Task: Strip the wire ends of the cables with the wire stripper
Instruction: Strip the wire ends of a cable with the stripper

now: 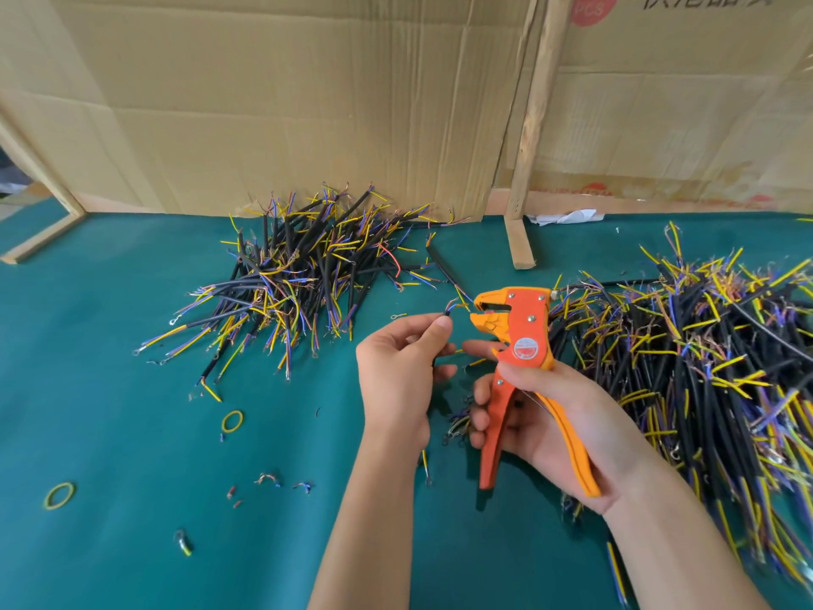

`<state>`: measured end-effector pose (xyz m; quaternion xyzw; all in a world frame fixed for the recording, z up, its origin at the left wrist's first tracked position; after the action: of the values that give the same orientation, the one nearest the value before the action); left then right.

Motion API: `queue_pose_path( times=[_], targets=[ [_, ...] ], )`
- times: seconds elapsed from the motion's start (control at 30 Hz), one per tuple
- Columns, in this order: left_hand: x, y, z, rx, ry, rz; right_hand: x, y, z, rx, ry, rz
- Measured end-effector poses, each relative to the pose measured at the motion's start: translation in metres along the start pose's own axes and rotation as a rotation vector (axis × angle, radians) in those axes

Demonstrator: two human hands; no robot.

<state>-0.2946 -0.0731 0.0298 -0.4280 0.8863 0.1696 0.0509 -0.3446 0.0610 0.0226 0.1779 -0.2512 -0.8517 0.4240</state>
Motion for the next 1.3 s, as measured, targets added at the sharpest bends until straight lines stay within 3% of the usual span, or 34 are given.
queue_pose_path(
  times=[0.3, 0.47, 0.6, 0.87, 1.3],
  targets=[
    [-0.001, 0.005, -0.001, 0.092, 0.032, 0.037, -0.004, 0.006, 0.001, -0.043, -0.008, 0.018],
    [0.0, 0.008, 0.0, 0.12, 0.033, 0.05, 0.0, -0.005, 0.006, -0.074, -0.084, -0.107],
    [-0.001, 0.008, -0.003, 0.094, 0.059, 0.033, 0.001, -0.005, 0.008, 0.069, -0.143, -0.163],
    [0.001, -0.005, -0.012, 0.03, 0.113, -0.035, -0.005, 0.009, 0.004, 0.061, -0.018, 0.054],
    [-0.003, 0.001, -0.019, 0.103, 0.18, 0.008, -0.004, 0.014, -0.011, 0.118, 0.082, 0.106]
  ],
)
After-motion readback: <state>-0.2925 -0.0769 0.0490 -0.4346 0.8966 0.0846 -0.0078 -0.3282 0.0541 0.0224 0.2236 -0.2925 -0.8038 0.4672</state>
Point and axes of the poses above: each hand's wrist, its own x-axis towards the middle knuckle, its own y-axis out of the palm, z = x × y, the point moved 10 cm from there along x, towards the middle knuckle, and after that the axes turned 7 degrees about -y, right-handed, at the moved point
